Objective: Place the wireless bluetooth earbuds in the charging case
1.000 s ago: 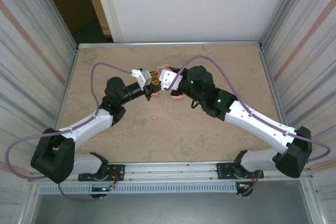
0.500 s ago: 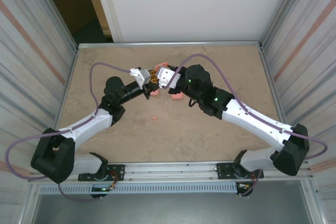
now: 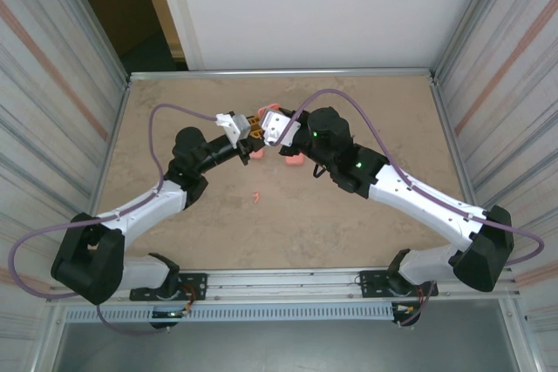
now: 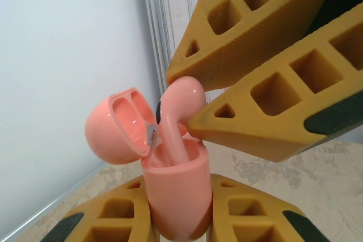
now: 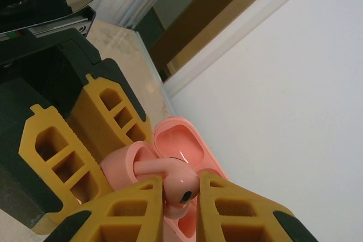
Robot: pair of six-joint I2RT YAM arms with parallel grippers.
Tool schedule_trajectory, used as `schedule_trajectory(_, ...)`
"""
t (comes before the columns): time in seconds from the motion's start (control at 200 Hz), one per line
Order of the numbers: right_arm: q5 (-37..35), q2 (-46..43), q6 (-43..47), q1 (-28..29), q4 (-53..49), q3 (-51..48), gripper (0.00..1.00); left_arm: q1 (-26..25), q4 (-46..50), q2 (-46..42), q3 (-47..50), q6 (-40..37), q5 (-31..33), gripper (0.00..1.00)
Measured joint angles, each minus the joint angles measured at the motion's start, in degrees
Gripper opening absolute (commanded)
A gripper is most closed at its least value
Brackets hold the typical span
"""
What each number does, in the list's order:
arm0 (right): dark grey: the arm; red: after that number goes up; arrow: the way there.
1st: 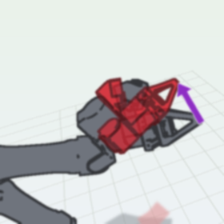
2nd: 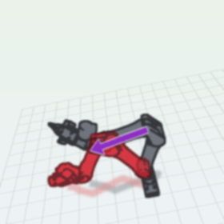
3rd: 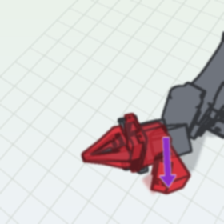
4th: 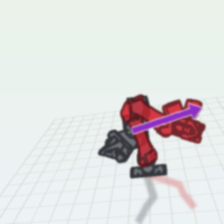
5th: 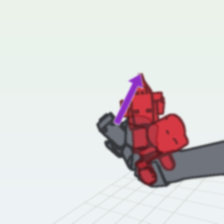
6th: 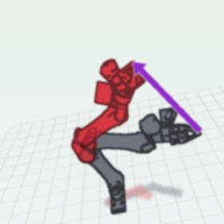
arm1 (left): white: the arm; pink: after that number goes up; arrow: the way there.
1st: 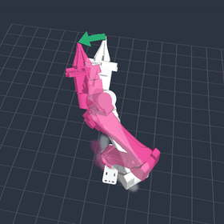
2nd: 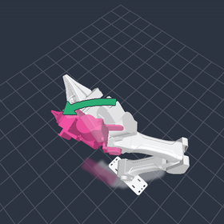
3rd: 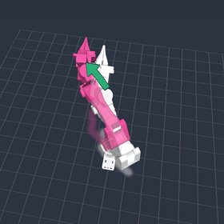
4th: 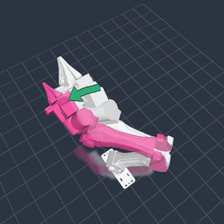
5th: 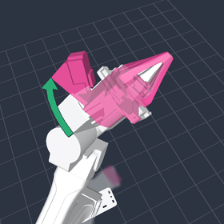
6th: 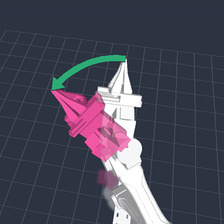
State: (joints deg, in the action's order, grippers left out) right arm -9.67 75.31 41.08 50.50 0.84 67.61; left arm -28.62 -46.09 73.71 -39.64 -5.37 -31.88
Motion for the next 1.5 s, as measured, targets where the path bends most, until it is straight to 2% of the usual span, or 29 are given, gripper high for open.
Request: schedule_trajectory(1.503, -0.6, 0.9, -0.2, 0.2, -1.6, 1.2, 0.18, -0.4, 1.6, 0.5, -0.7, -1.5, 0.0, 0.0)
